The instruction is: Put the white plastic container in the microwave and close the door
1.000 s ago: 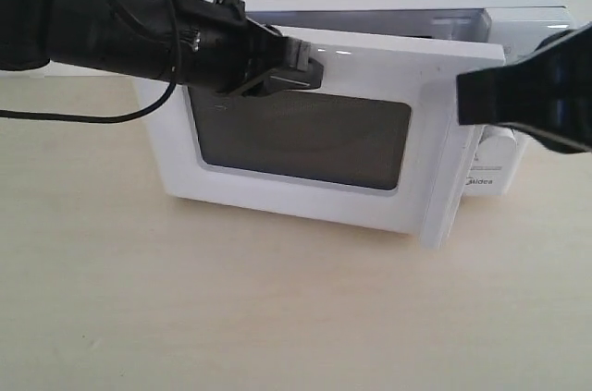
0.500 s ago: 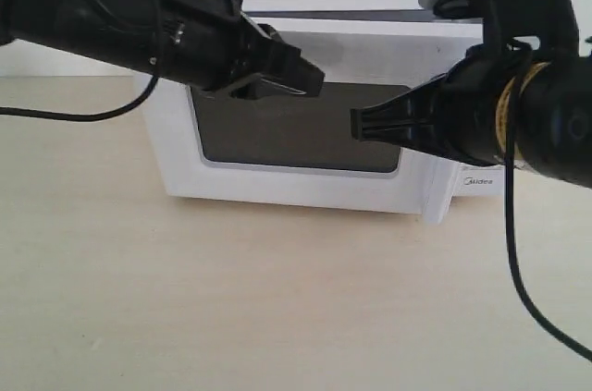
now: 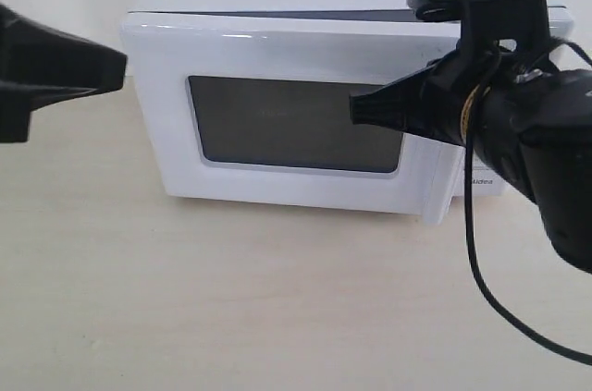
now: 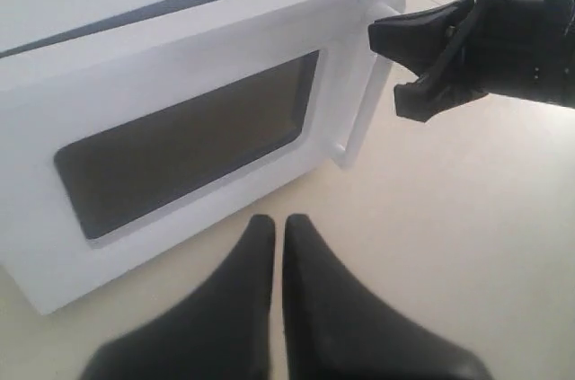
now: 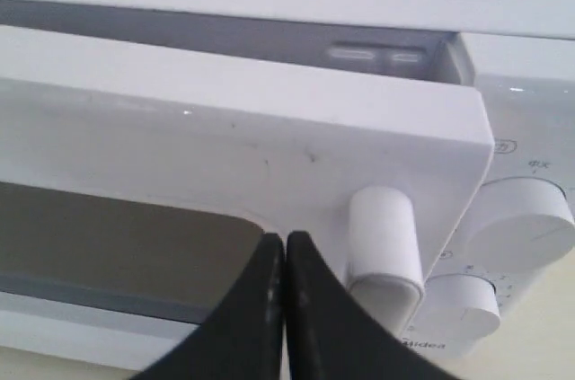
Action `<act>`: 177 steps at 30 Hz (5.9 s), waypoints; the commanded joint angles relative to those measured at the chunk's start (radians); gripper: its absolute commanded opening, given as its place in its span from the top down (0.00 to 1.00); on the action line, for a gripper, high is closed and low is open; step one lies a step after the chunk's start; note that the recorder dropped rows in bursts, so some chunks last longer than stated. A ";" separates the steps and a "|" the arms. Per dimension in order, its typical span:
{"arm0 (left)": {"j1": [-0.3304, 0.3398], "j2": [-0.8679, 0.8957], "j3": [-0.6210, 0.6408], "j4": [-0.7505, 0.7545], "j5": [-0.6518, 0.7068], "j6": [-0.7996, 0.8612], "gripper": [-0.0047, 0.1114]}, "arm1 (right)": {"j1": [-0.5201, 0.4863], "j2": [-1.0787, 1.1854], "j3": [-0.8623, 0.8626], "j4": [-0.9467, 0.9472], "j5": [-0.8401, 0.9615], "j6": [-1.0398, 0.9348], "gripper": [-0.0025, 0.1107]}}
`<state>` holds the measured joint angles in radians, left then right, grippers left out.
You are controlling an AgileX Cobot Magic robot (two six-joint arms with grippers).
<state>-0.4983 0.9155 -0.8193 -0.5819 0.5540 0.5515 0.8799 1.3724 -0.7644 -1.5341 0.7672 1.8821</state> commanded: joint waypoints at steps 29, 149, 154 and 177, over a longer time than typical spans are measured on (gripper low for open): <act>0.000 -0.650 0.151 0.785 0.377 -0.833 0.92 | -0.175 0.135 -0.047 -0.210 -0.095 0.193 0.98; 0.000 -0.681 0.151 0.878 0.437 -0.833 0.92 | -0.780 -1.033 0.496 1.226 -0.731 -1.624 0.98; 0.000 -0.681 0.151 0.878 0.437 -0.833 0.92 | -0.780 -1.033 0.496 1.377 -0.731 -1.782 0.98; 0.000 -0.681 0.151 0.878 0.437 -0.833 0.92 | -0.780 -1.033 0.496 1.450 -0.667 -1.882 0.98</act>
<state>-0.4983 0.2401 -0.6719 0.2917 0.9924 -0.2716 0.1054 0.3452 -0.2744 -0.0939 0.0858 0.0064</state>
